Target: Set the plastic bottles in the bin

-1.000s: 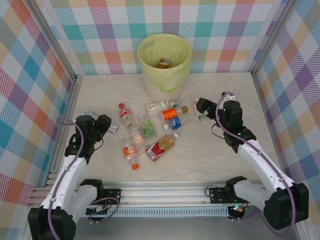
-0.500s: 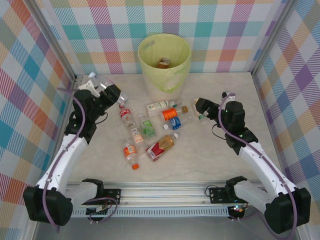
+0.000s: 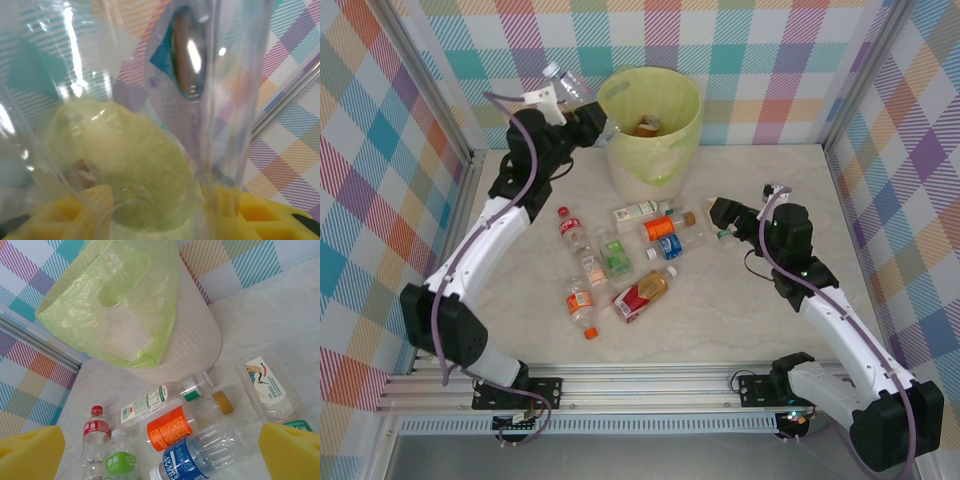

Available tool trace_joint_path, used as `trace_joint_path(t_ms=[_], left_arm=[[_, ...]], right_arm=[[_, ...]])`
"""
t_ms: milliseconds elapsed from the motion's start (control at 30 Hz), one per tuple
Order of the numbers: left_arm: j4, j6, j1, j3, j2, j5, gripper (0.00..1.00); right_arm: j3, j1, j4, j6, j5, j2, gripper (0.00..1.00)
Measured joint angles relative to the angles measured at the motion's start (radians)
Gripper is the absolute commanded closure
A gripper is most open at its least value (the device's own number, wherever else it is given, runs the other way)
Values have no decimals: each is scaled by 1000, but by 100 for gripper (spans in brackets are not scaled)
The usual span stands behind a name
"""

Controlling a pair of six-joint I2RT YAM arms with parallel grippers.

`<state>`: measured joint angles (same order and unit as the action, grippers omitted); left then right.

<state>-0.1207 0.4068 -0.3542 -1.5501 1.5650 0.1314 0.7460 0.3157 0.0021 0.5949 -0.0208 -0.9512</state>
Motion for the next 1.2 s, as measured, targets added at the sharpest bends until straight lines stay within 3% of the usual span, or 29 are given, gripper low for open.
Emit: trace_joint_path(t_ms=[200,567,633,700,1033,1200], left_arm=[[75,-127,-56,-253,182,-54,53],[216,-259,-59,-477,369,-203,50],[261,-274,-59,-541,415,-227,45],[301,-291,-59,-594,457,-248,34],[402,-320,-58,-615,478,-245,1],[517,-287,-58,-655,462,-201,0]], right_arm=[[0,0,-37,-4,-3,40,0],[0,0,-105,-11,24,111,0],[0,0,-109,-11,29,118,0],[0,0,-116,-11,32,122,0],[0,0,-138,-7,69,129,0],[-3,0,-139,6,101,108,1]])
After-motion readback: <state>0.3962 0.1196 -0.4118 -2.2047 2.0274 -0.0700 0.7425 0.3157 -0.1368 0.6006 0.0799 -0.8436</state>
